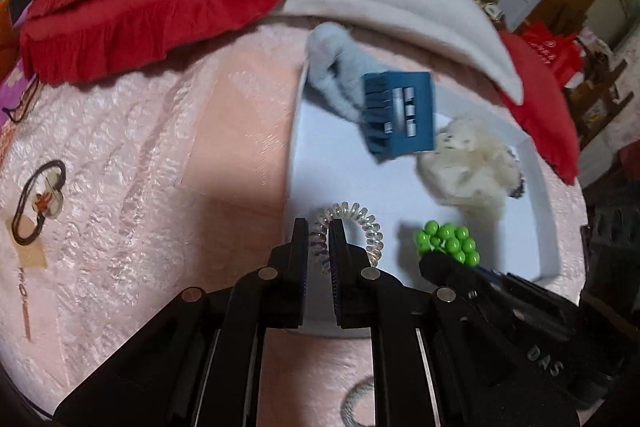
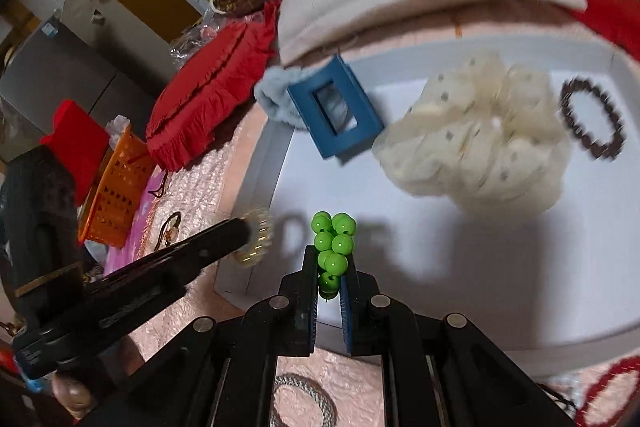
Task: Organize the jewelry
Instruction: 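Drop the gold hair tie into the box with left tool while right tool drops the green bracelet there, then grasp the grey braided hair tie with left tool while right tool grasps the white pearl bracelet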
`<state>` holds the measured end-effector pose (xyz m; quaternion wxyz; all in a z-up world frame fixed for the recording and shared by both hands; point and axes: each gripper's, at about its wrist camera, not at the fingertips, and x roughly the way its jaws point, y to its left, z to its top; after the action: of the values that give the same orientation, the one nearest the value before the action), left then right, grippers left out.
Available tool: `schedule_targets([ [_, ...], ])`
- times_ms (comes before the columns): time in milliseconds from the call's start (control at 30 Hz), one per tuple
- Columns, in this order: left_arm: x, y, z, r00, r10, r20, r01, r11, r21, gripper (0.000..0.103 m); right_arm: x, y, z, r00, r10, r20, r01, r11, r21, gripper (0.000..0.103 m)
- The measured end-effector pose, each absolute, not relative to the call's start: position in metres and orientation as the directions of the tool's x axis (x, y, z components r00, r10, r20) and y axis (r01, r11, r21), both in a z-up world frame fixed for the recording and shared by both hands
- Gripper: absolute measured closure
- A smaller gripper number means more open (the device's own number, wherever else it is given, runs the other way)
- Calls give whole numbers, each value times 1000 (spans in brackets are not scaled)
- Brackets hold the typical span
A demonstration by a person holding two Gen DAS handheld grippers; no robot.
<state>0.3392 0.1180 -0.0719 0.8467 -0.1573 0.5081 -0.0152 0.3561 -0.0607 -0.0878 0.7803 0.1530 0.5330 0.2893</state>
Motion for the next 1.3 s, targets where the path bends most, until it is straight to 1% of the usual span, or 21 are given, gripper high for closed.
schedule_targets([
  [100, 335, 122, -71, 490, -218, -844, -116, 943, -311, 93, 354, -55, -93, 250, 623, -741, -301, 777, 552, 94],
  [167, 329, 124, -65, 500, -245, -831, -101, 936, -337, 90, 354, -51, -94, 259, 598, -758, -317, 794, 518, 94],
  [200, 323, 125, -59, 512, -244, -824, -99, 936, -338, 90, 355, -50, -92, 264, 591, -762, -326, 799, 506, 92],
  [267, 309, 128, -46, 540, -230, -809, -100, 937, -333, 89, 353, -52, -87, 278, 582, -764, -328, 805, 494, 89],
  [333, 289, 131, -33, 566, -216, -795, -109, 937, -332, 87, 348, -60, -76, 300, 592, -748, -330, 800, 501, 89],
  [400, 267, 130, -28, 573, -186, -798, -118, 945, -305, 82, 334, -75, -60, 330, 600, -729, -345, 796, 498, 89],
  [467, 247, 127, -29, 577, -159, -801, -122, 953, -277, 75, 319, -91, -50, 349, 605, -716, -351, 792, 499, 88],
  [500, 238, 124, -31, 577, -146, -804, -126, 956, -265, 74, 311, -100, -46, 357, 601, -715, -349, 796, 495, 88],
  [600, 223, 116, -48, 555, -149, -818, -125, 958, -259, 74, 284, -138, -46, 392, 556, -733, -323, 829, 457, 87],
  [700, 220, 105, -65, 531, -133, -837, -117, 967, -228, 74, 267, -168, -53, 424, 475, -771, -285, 878, 384, 87],
  [833, 221, 93, -77, 542, -136, -830, -65, 977, -203, 74, 260, -185, -64, 423, 418, -804, -262, 906, 333, 87],
  [967, 226, 85, -89, 522, -189, -832, -15, 973, -230, 74, 265, -175, -65, 421, 411, -808, -293, 905, 308, 87],
  [1167, 230, 69, -89, 502, -259, -825, 76, 964, -256, 74, 288, -136, -81, 373, 414, -830, -354, 891, 286, 87],
  [1267, 227, 58, -88, 508, -233, -829, 113, 972, -204, 75, 293, -126, -86, 375, 401, -836, -376, 890, 258, 87],
  [1300, 226, 54, -88, 510, -222, -831, 122, 975, -185, 79, 296, -123, -86, 374, 394, -840, -382, 890, 247, 87],
])
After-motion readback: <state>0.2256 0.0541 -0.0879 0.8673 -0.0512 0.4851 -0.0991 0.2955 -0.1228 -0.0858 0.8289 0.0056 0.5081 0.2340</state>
